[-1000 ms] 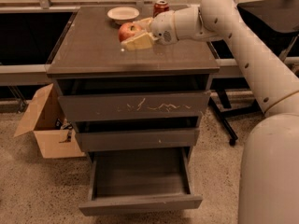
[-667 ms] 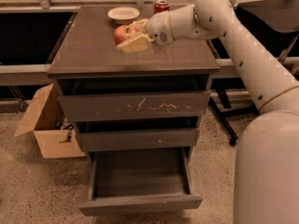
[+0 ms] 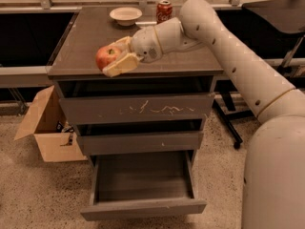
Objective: Place apple into bottom drawer
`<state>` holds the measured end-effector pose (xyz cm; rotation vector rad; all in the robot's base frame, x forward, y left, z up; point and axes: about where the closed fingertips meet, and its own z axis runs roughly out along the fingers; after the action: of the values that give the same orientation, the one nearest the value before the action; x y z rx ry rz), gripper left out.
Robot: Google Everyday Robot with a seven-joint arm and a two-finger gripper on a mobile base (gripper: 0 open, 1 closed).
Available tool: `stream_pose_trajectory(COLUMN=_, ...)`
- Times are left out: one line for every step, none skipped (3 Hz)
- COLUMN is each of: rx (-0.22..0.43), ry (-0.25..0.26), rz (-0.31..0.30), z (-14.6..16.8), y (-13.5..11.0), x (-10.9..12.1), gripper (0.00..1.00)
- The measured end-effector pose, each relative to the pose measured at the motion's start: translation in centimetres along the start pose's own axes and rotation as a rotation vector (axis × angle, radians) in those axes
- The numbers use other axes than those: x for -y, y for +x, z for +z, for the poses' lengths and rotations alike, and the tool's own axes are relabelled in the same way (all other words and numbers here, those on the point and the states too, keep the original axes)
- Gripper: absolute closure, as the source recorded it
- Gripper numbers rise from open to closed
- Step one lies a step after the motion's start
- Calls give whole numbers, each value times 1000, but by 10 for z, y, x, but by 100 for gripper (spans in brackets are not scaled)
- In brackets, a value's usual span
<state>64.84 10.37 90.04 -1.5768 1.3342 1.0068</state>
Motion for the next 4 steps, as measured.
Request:
stream_pose_trajectory(rx=-10, ry=-105, rz=23, z=34, y=20, x=-36, gripper=100)
stream_pose_trajectory(rx=-89, ry=-133, rz=76, z=70, y=67, x=-70, gripper=100)
stream_pose_trajectory(rx=-89, ry=-150, rz=84, z=75, y=68, x=-74, gripper=100)
stream_pose_trajectory(rx=-108, ry=-163, rz=125, z=88, y=81, x=-85, gripper=100)
